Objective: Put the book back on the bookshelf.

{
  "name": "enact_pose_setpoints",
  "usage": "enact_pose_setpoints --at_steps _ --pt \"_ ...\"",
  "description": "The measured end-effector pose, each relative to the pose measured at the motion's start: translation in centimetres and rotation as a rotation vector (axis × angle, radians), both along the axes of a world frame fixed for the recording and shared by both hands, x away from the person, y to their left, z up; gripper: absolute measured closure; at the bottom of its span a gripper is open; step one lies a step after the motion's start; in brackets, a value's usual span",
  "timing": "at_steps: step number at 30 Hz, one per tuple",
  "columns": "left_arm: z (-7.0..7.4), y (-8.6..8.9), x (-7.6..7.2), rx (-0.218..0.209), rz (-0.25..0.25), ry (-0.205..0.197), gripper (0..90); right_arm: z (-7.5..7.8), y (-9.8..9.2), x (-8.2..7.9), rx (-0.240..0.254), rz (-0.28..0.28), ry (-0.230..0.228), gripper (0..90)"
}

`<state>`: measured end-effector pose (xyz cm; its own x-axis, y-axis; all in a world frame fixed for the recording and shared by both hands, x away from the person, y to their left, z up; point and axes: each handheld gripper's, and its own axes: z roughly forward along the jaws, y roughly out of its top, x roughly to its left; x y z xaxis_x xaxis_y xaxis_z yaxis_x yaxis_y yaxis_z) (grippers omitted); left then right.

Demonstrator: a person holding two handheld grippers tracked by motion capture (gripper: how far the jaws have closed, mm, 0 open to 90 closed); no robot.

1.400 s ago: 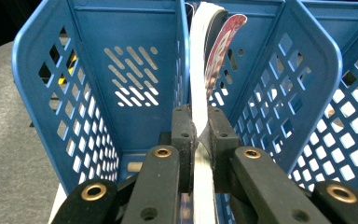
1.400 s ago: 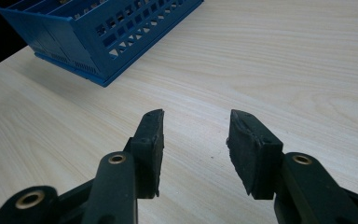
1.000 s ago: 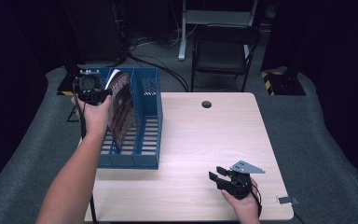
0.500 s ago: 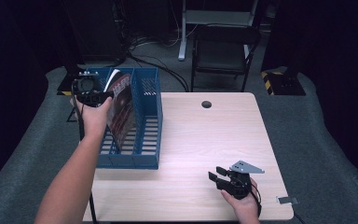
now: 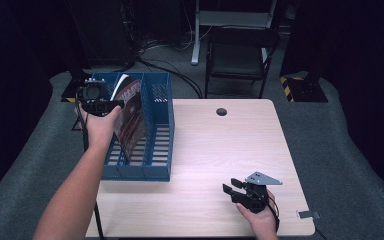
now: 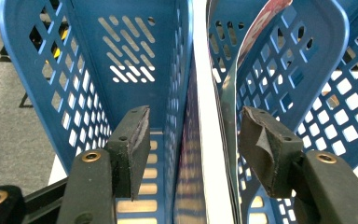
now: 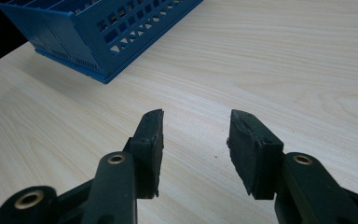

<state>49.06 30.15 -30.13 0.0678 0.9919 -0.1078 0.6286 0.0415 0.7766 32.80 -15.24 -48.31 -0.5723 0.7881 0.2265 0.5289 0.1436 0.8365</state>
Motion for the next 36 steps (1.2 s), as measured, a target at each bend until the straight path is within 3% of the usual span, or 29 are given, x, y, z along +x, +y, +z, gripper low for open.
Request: enact_pose_setpoints --at_steps 8,16,20,29,36 --pt "0.2 0.7 -0.7 -0.03 -0.003 0.0 41.7 -0.1 0.2 0.1 -0.002 0.006 0.003 54.8" --pt "0.0 1.3 -1.4 -0.028 -0.022 -0.003 40.2 -0.2 0.4 0.1 -0.007 0.009 0.011 54.6" --pt "0.1 1.6 -1.8 -0.068 -0.037 -0.003 38.0 -0.3 0.4 0.2 -0.006 0.007 0.011 54.4" --pt "1.0 2.6 -3.1 -0.057 -0.072 -0.021 37.5 -0.3 0.4 0.1 -0.011 0.009 0.013 54.1" --pt "1.5 3.7 -4.4 -0.049 -0.106 0.002 37.5 -0.4 0.5 0.2 -0.016 0.007 0.015 53.9"
